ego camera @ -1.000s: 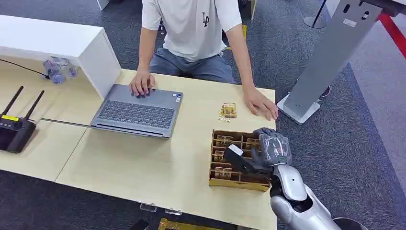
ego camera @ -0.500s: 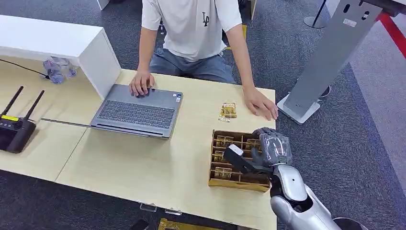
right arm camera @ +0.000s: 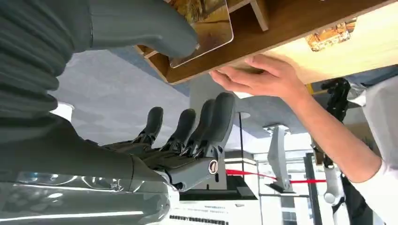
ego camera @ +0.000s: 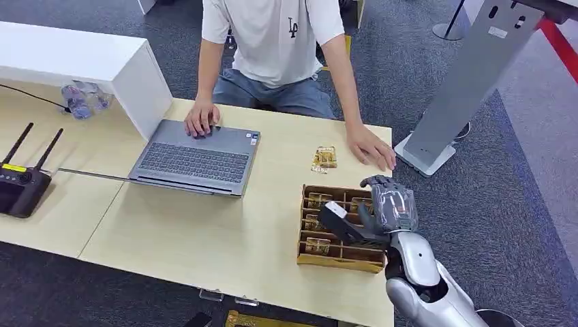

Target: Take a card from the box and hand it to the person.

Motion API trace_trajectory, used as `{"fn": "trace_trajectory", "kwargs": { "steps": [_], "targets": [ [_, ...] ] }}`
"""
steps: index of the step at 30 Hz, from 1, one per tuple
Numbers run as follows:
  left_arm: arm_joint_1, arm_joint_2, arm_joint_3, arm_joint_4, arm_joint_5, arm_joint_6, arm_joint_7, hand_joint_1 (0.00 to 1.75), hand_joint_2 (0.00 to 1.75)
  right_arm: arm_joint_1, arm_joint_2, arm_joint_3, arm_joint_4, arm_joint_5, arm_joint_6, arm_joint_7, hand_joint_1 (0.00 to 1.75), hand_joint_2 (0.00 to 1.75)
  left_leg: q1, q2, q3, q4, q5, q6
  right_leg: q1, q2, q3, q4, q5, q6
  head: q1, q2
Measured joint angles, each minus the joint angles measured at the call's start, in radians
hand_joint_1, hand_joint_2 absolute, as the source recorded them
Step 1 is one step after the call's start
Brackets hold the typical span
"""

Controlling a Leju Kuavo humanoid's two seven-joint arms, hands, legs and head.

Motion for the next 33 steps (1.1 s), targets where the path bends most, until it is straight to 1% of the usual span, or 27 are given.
{"fn": "trace_trajectory", "kwargs": {
  "steps": [5,7,11,13,17,18,24,27,28,29,30,33],
  "targets": [
    [0.0,0.0,0.0,0.0,-0.002,0.0,0.0,0.0,0.0,0.0,-0.002,-0.002,-0.002,0.0,0.005,0.0,0.91,1.75,0.0,0.0,0.0,0.0,0.0,0.0,0.0,0.0,0.0,0.0,0.0,0.0,0.0,0.0],
    [0.0,0.0,0.0,0.0,-0.002,0.0,0.0,0.0,0.0,0.0,-0.002,-0.002,-0.002,-0.004,0.008,0.001,0.96,1.75,0.0,0.0,0.0,0.0,0.0,0.0,0.0,0.0,0.0,0.0,0.0,0.0,0.0,0.0],
    [0.0,0.0,0.0,0.0,-0.002,0.0,0.0,0.0,0.0,0.0,-0.001,-0.002,0.009,-0.023,0.008,-0.004,0.96,1.75,0.0,0.0,0.0,0.0,0.0,0.0,0.0,0.0,0.0,0.0,0.0,0.0,0.0,0.0],
    [0.0,0.0,0.0,0.0,-0.002,0.0,0.0,0.0,0.0,0.0,0.001,-0.002,0.021,-0.031,0.008,-0.008,0.93,1.75,0.0,0.0,0.0,0.0,0.0,0.0,0.0,0.0,0.0,0.0,0.0,0.0,0.0,0.0],
    [0.0,0.0,0.0,0.0,-0.002,0.0,0.003,0.0,0.0,0.0,0.008,-0.001,0.042,-0.033,0.008,-0.013,0.96,1.75,0.0,0.0,0.0,0.0,0.0,0.0,0.0,0.0,0.0,0.0,0.0,0.0,0.0,0.0],
    [0.0,0.0,0.0,0.0,-0.002,0.0,0.005,0.0,0.0,0.0,0.009,-0.001,0.048,-0.035,0.008,-0.016,1.01,1.75,0.0,0.0,0.0,0.0,0.0,0.0,0.0,0.0,0.0,0.0,0.0,0.0,0.0,0.0],
    [0.0,0.0,0.0,0.0,-0.002,0.0,0.006,0.0,0.0,-0.008,0.02,-0.001,0.08,-0.049,0.001,-0.027,0.98,1.75,0.0,0.0,0.0,0.0,0.0,0.0,0.0,0.0,0.0,0.0,0.0,0.0,0.0,0.0],
    [0.0,0.0,0.0,0.0,-0.002,0.0,0.006,0.0,0.0,-0.009,0.024,-0.001,0.092,-0.051,0.0,-0.03,1.03,1.75,0.0,0.0,0.0,0.0,0.0,0.0,0.0,0.0,0.0,0.0,0.0,0.0,0.0,0.0],
    [0.0,0.0,0.0,0.0,-0.002,0.0,0.006,0.0,0.0,-0.009,0.024,0.0,0.095,-0.053,0.0,-0.032,0.99,1.75,0.0,0.0,0.0,0.0,0.0,0.0,0.0,0.0,0.0,0.0,0.0,0.0,0.0,0.0],
    [0.0,0.0,0.0,0.0,-0.002,0.0,0.006,0.0,0.0,-0.009,0.025,0.0,0.097,-0.053,0.0,-0.033,1.03,1.75,0.0,0.0,0.0,0.0,0.0,0.0,0.0,0.0,0.0,0.0,0.0,0.0,0.0,0.0],
    [0.0,0.0,0.0,0.0,-0.002,0.0,0.006,0.0,0.0,-0.009,0.026,0.0,0.1,-0.053,0.0,-0.033,1.03,1.75,0.0,0.0,0.0,0.0,0.0,0.0,0.0,0.0,0.0,0.0,0.0,0.0,0.0,0.0],
    [0.0,0.0,0.0,0.0,-0.002,0.0,0.006,0.0,0.0,-0.009,0.03,0.0,0.113,-0.053,0.0,-0.034,0.96,1.75,0.0,0.0,0.0,0.0,0.0,0.0,0.0,0.0,0.0,0.0,0.0,0.0,0.0,0.0]
  ]
}}
